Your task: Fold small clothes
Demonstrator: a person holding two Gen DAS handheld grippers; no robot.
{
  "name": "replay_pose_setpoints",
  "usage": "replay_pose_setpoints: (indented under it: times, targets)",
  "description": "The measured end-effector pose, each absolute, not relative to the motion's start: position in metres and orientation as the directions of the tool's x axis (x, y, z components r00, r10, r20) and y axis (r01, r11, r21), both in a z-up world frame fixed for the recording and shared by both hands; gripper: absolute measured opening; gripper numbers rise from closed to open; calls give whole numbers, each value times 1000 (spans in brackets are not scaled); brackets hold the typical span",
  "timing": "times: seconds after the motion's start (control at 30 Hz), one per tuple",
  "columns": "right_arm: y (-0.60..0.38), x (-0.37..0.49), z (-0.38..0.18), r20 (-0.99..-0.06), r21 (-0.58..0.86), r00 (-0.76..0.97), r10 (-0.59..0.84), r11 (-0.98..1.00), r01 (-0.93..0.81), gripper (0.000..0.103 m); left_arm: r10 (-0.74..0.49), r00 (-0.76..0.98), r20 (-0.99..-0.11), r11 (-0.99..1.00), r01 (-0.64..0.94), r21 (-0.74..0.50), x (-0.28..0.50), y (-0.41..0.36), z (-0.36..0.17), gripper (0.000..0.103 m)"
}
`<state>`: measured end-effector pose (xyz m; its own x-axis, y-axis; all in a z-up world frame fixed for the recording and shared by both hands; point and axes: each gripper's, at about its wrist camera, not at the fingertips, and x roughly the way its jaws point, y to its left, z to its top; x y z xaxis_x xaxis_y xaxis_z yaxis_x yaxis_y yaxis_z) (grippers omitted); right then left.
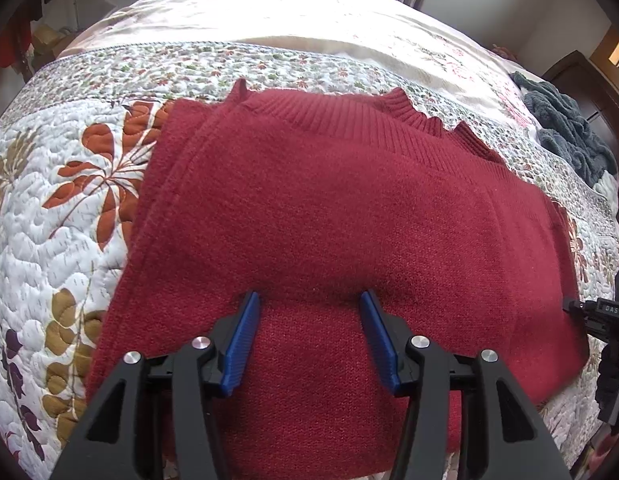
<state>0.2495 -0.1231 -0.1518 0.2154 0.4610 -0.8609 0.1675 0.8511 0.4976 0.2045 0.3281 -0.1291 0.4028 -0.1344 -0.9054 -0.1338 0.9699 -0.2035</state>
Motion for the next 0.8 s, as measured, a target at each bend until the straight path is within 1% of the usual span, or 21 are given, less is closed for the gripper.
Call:
replay_pose_setpoints:
  times: [0.1, 0.17, 0.3, 0.47, 0.57, 0.67, 0.8]
  targets:
    - [-118, 255, -144, -873, 480, 198, 445, 854, 199, 21, -140, 403, -904, 966, -144, -214, 205, 330, -127, 53]
    - [-109, 257, -129, -887, 452, 199, 418, 874, 179, 20, -141, 403, -905, 964, -153, -218, 204, 330, -122, 53]
    - [-64, 262, -78, -880, 425, 250, 404, 905, 32, 19, -150, 439, -886, 961, -147, -236, 192, 331, -103, 54]
    - [9, 271, -39, -873, 398, 256, 416, 910, -121, 19, -195, 465, -864, 947, -142, -290, 179, 336, -88, 54]
    - [53, 274, -37, -890, 350, 238, 389, 917, -191, 19, -204, 468, -860, 944, -138, -299, 177, 338, -85, 54]
    - [81, 278, -51, -913, 311, 207, 351, 928, -203, 19, -209, 469, -858, 940, -146, -309, 177, 342, -84, 54]
    - [96, 280, -73, -930, 292, 171, 326, 936, -195, 20, -212, 464, -860, 937, -151, -313, 176, 346, -86, 54]
